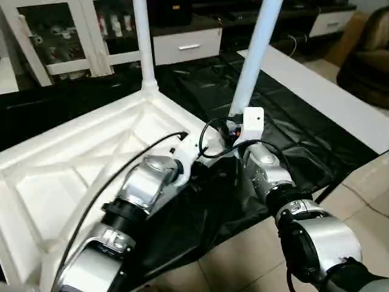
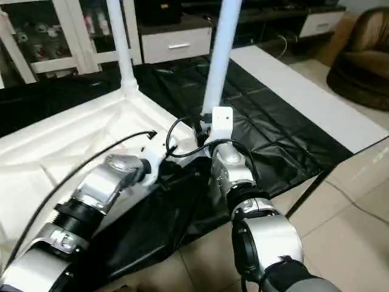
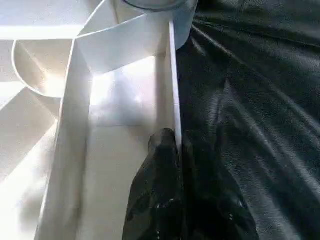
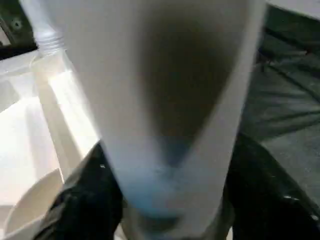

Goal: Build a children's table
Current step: Rotate leg to tighten

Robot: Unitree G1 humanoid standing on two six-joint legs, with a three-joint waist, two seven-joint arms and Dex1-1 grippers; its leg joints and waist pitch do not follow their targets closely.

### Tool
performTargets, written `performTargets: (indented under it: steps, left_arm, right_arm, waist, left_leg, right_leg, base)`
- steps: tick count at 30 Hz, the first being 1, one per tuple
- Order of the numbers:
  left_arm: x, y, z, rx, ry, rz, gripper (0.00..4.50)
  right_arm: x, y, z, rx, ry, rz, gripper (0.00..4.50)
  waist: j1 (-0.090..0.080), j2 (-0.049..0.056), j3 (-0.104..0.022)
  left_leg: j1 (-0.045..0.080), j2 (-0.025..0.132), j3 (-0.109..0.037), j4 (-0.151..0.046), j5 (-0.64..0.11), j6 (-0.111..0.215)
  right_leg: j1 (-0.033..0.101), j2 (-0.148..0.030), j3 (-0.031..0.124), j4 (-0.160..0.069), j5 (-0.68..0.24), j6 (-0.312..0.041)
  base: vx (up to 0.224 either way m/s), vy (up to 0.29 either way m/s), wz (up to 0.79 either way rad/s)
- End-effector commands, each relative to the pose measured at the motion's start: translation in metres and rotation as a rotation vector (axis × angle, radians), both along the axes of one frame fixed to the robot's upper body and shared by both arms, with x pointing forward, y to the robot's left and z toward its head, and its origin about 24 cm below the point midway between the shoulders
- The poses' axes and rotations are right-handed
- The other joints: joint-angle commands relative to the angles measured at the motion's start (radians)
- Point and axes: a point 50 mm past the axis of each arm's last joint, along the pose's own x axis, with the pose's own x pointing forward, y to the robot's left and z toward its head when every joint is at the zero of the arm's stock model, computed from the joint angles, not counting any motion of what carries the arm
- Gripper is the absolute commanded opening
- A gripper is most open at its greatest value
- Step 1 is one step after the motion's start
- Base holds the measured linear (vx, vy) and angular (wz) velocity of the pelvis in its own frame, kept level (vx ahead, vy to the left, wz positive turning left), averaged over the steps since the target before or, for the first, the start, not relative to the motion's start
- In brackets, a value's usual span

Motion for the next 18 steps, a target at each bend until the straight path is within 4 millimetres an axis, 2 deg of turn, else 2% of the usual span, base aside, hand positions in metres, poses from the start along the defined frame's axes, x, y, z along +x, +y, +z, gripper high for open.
performTargets:
  steps: [1, 4, 6, 7, 9, 10, 12, 14, 15, 16, 18]
  left_arm:
    - [-0.003, -0.008, 0.005, -0.023, -0.016, -0.12, 0.0]
    - [-0.002, -0.002, 0.005, 0.003, -0.035, -0.144, 0.0]
    - [0.0, 0.005, 0.004, 0.033, -0.049, -0.163, 0.0]
    - [0.001, 0.009, 0.004, 0.047, -0.063, -0.176, 0.0]
    - [0.005, 0.019, 0.003, 0.075, -0.067, -0.171, 0.0]
    - [0.008, 0.025, 0.004, 0.078, -0.083, -0.178, 0.0]
    - [0.011, 0.031, 0.004, 0.082, -0.099, -0.183, 0.0]
    - [0.013, 0.04, 0.004, 0.092, -0.134, -0.226, 0.0]
    - [0.014, 0.046, 0.003, 0.11, -0.15, -0.25, 0.0]
    - [0.014, 0.053, 0.003, 0.125, -0.163, -0.276, 0.0]
    - [0.016, 0.059, 0.002, 0.133, -0.151, -0.26, 0.0]
  right_arm:
    - [-0.003, -0.01, -0.005, 0.031, 0.0, 0.002, 3.27]
    - [-0.003, -0.012, 0.0, 0.036, -0.045, 0.035, 3.47]
    - [-0.005, -0.013, 0.003, 0.041, -0.081, 0.075, 3.58]
    - [-0.006, -0.014, 0.004, 0.046, -0.099, 0.104, 3.71]
    - [-0.012, -0.015, 0.005, 0.045, -0.132, 0.175, 3.71]
    - [-0.017, -0.017, 0.004, 0.044, -0.141, 0.219, 3.71]
    - [-0.024, -0.019, 0.001, 0.035, -0.144, 0.274, 3.71]
    - [-0.034, -0.022, -0.004, 0.033, -0.138, 0.34, 3.71]
    - [-0.039, -0.023, -0.007, 0.03, -0.135, 0.369, 3.71]
    - [-0.045, -0.024, -0.009, 0.031, -0.132, 0.398, 3.71]
    - [-0.048, -0.024, -0.01, 0.044, -0.13, 0.41, 3.71]
  waist:
    - [-0.005, 0.011, -0.077]
    - [-0.004, 0.013, -0.074]
    - [-0.004, 0.013, -0.073]
    - [-0.005, 0.016, -0.071]
    - [-0.005, 0.015, -0.072]
    - [-0.003, 0.018, -0.069]
    - [-0.006, 0.02, -0.072]
    - [-0.007, 0.018, -0.069]
    - [-0.007, 0.025, -0.07]
    - [-0.007, 0.021, -0.068]
    - [-0.01, 0.022, -0.07]
  left_leg:
    - [0.019, 0.041, -0.008, -0.06, -0.065, 0.074]
    - [0.024, 0.045, -0.006, -0.064, -0.104, 0.066]
    - [0.023, 0.045, -0.007, -0.066, -0.115, 0.059]
    - [0.023, 0.045, -0.007, -0.066, -0.119, 0.058]
    - [0.025, 0.046, -0.006, -0.067, -0.126, 0.053]
    - [0.026, 0.043, -0.005, -0.067, -0.137, 0.058]
    - [0.023, 0.046, -0.01, -0.069, -0.138, 0.048]
    - [0.023, 0.044, -0.009, -0.07, -0.161, 0.044]
    - [0.024, 0.045, -0.011, -0.072, -0.176, 0.037]
    - [0.023, 0.043, -0.011, -0.072, -0.188, 0.039]
    - [0.023, 0.047, -0.013, -0.075, -0.196, 0.028]
  right_leg:
    - [0.05, -0.059, 0.059, -0.049, 0.187, -0.264]
    - [0.049, -0.059, 0.061, -0.056, 0.122, -0.262]
    - [0.05, -0.058, 0.061, -0.057, 0.102, -0.255]
    - [0.05, -0.057, 0.062, -0.059, 0.098, -0.25]
    - [0.05, -0.058, 0.063, -0.057, 0.095, -0.249]
    - [0.05, -0.054, 0.063, -0.065, 0.084, -0.237]
    - [0.053, -0.057, 0.063, -0.059, 0.087, -0.238]
    - [0.052, -0.057, 0.064, -0.066, 0.065, -0.24]
    - [0.054, -0.057, 0.064, -0.067, 0.053, -0.235]
    - [0.054, -0.055, 0.065, -0.071, 0.045, -0.228]
    - [0.054, -0.059, 0.067, -0.065, 0.046, -0.236]
  base:
    - [0.0, 0.0, 0.0]
    - [0.0, 0.0, 0.0]
    - [0.0, 0.0, 0.0]
    - [0.0, 0.0, 0.0]
    - [0.0, 0.0, 0.0]
    - [0.0, 0.0, 0.0]
    - [0.0, 0.0, 0.0]
    - [0.0, 0.0, 0.0]
    - [0.0, 0.0, 0.0]
    - [0.0, 0.0, 0.0]
    - [0.0, 0.0, 0.0]
